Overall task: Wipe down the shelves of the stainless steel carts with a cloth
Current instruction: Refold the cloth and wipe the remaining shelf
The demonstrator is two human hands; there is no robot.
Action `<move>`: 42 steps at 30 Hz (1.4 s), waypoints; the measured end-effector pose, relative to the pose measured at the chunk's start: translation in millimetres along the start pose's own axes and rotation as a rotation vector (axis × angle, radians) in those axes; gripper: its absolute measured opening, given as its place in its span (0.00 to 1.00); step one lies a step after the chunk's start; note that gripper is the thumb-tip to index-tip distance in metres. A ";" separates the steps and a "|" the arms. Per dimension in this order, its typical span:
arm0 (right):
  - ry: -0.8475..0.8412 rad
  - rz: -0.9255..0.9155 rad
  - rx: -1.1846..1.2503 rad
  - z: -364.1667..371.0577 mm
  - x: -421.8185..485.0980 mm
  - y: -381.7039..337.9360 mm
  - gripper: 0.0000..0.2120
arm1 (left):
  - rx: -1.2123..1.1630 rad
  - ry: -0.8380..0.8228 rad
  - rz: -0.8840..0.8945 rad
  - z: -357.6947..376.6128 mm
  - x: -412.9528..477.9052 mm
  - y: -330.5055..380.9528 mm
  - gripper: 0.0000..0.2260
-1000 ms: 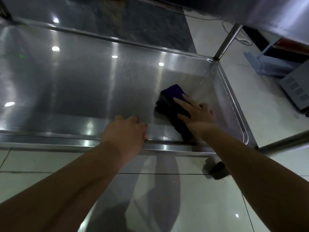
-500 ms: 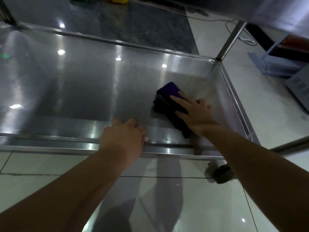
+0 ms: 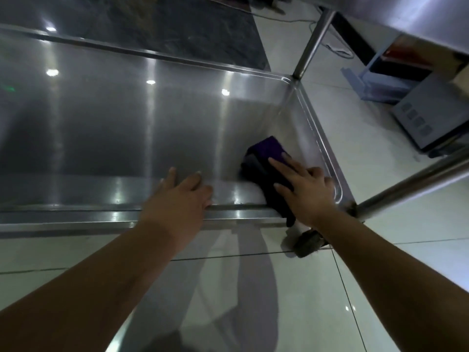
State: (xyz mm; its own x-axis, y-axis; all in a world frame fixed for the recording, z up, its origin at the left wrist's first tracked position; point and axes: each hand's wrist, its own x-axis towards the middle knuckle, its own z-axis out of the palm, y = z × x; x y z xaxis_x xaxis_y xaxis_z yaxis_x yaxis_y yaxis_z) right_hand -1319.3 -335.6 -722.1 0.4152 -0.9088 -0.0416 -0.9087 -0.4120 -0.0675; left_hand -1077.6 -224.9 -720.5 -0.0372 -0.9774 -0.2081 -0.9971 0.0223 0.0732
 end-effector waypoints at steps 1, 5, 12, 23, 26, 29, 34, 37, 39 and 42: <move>-0.024 0.157 -0.015 -2.4 1.9 12.7 0.25 | -0.029 -0.018 0.006 0.4 0.9 1.1 0.19; -0.067 0.515 -0.035 -3.2 9.1 5.7 0.26 | -0.172 0.002 -0.064 -2.0 3.7 21.6 0.20; 0.061 -0.007 -0.049 3.1 -29.2 0.7 0.25 | -0.051 0.202 -0.003 -2.4 7.9 25.3 0.14; -0.011 0.258 -0.045 11.6 61.6 -1.0 0.26 | 0.019 0.144 -0.002 -7.9 16.9 24.3 0.16; 0.041 0.167 -0.116 7.8 67.8 25.9 0.25 | -0.022 0.146 -0.005 -7.7 15.9 23.7 0.16; 0.093 0.413 -0.074 -1.6 83.9 52.6 0.24 | -0.035 0.130 -0.018 -6.9 17.0 24.5 0.16; 0.045 0.468 0.046 -4.3 108.3 20.0 0.25 | -0.029 0.121 -0.051 -6.4 20.4 27.0 0.17; 0.007 0.105 0.043 -5.4 104.6 5.6 0.24 | -0.046 0.125 -0.054 -3.9 19.5 25.9 0.17; 0.017 0.020 0.024 -5.5 95.6 13.8 0.24 | -0.066 0.146 -0.045 -2.0 17.0 24.0 0.17; 0.071 0.297 -0.008 -1.9 80.5 30.5 0.24 | -0.099 0.144 -0.027 1.8 10.3 19.8 0.19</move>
State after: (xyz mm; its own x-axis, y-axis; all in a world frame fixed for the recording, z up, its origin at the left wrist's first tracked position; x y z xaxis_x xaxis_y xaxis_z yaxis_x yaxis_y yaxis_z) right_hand -1313.7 -421.4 -725.6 0.1275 -0.9918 0.0114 -0.9902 -0.1279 -0.0554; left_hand -1097.9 -234.2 -723.0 0.0070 -0.9975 -0.0702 -0.9859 -0.0186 0.1662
